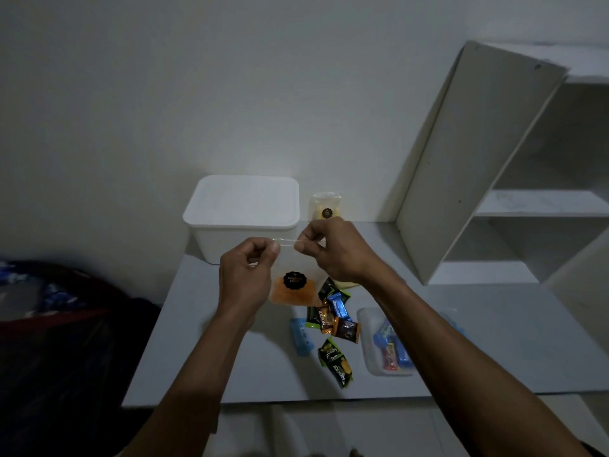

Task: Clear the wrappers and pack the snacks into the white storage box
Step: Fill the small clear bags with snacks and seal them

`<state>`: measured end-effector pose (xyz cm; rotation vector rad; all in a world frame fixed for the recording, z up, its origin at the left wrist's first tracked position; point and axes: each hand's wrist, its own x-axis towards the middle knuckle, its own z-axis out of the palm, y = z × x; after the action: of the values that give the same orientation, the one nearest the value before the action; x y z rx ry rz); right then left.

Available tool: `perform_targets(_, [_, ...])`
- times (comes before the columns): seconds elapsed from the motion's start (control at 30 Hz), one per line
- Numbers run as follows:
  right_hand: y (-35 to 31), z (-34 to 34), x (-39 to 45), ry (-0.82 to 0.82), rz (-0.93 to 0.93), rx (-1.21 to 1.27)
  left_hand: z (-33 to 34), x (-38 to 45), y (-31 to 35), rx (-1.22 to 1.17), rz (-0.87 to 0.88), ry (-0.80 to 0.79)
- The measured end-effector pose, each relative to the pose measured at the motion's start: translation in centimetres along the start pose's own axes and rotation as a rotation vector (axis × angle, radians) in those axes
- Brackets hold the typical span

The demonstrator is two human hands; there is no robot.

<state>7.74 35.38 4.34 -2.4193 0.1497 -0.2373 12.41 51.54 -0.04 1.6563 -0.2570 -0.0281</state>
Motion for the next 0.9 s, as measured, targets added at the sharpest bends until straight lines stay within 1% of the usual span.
perform_targets(0.13, [-0.1, 0.4, 0.1, 0.035, -0.008, -0.018, -0.1, 0.2, 0.2, -0.063, -0.015, -0.104])
perform_targets(0.2, [-0.2, 0.5, 0.0, 0.034, -0.027, -0.002, 0.0, 0.4, 0.2, -0.056, 0.002, -0.132])
perform_targets(0.27, [-0.3, 0.2, 0.1, 0.017, -0.04, 0.025, -0.2, 0.5, 0.2, -0.056, 0.012, -0.11])
perform_targets(0.37, [-0.1, -0.1, 0.1, 0.002, -0.006, 0.082, -0.3, 0.8, 0.1, -0.078, 0.009, -0.083])
perform_targets(0.53, [0.1, 0.5, 0.2, 0.032, 0.008, 0.116, -0.3, 1.0, 0.0, -0.064, -0.008, -0.069])
perform_targets(0.63, [0.6, 0.2, 0.2, 0.009, 0.054, 0.199, -0.8, 1.4, -0.3, -0.089, -0.031, -0.059])
perform_targets(0.77, [0.6, 0.3, 0.3, 0.048, 0.093, 0.237, -1.0, 1.8, -0.4, -0.101, -0.039, -0.063])
perform_targets(0.83, [0.6, 0.4, 0.5, 0.054, 0.114, 0.29, -1.0, 2.0, -0.2, -0.115, -0.047, -0.053])
perform_targets(0.9, [0.7, 0.3, 0.7, 0.024, 0.16, 0.395, -1.1, 2.2, -0.1, -0.131, -0.054, -0.043])
